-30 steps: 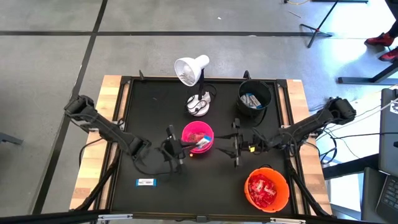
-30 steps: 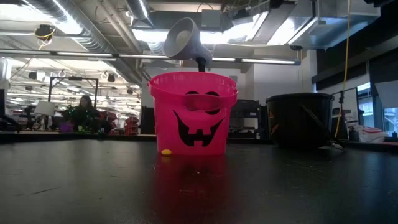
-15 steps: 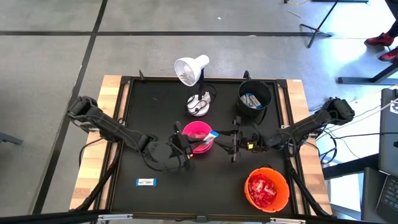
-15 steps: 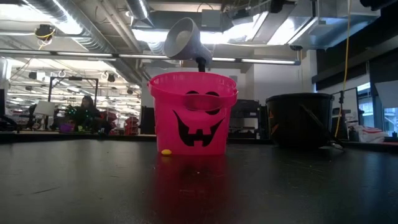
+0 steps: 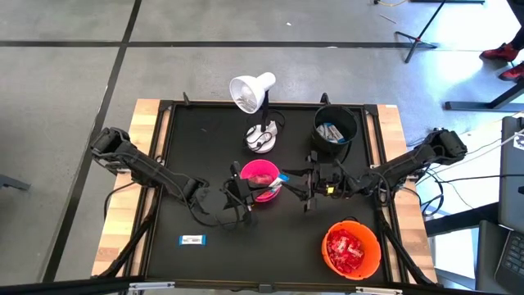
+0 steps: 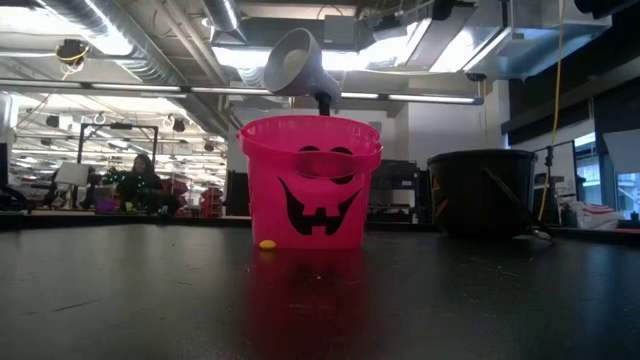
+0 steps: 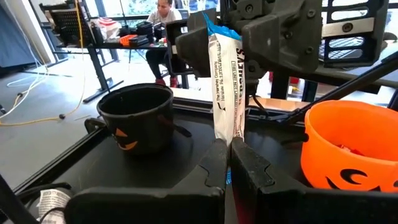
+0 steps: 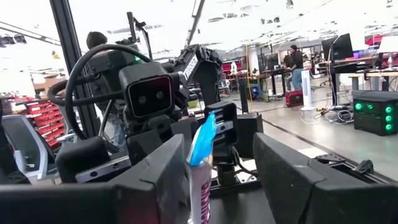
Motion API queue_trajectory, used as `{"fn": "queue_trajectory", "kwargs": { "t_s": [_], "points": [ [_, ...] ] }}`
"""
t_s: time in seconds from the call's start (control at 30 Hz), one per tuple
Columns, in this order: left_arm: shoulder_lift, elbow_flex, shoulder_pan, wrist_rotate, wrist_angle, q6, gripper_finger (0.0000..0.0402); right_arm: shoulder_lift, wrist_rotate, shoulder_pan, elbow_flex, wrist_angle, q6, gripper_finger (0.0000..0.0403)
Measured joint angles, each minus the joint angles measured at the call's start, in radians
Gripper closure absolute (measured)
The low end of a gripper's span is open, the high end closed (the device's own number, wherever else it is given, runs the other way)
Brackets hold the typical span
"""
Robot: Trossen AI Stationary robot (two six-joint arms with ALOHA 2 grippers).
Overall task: Sort candy
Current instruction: Put the white chocolate bar into the black bucket
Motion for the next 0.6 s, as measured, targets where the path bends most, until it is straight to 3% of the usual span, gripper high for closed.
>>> {"fn": "queue_trajectory", "kwargs": {
  "t_s": [0.17,0.4,0.6],
  "points": [
    [0.000,0.000,0.000,0.002,0.000,0.000,0.0401,0.000,-0.001,0.000,0.000,-0.005,-0.005,0.0261],
    [0.000,0.000,0.001,0.022,-0.003,0.000,0.0401,0.000,-0.002,0.000,0.000,-0.006,-0.024,0.0384],
    [0.000,0.000,0.002,0.089,-0.007,0.045,0.0396,0.000,-0.008,0.002,0.000,-0.010,-0.026,0.0375]
  ]
}}
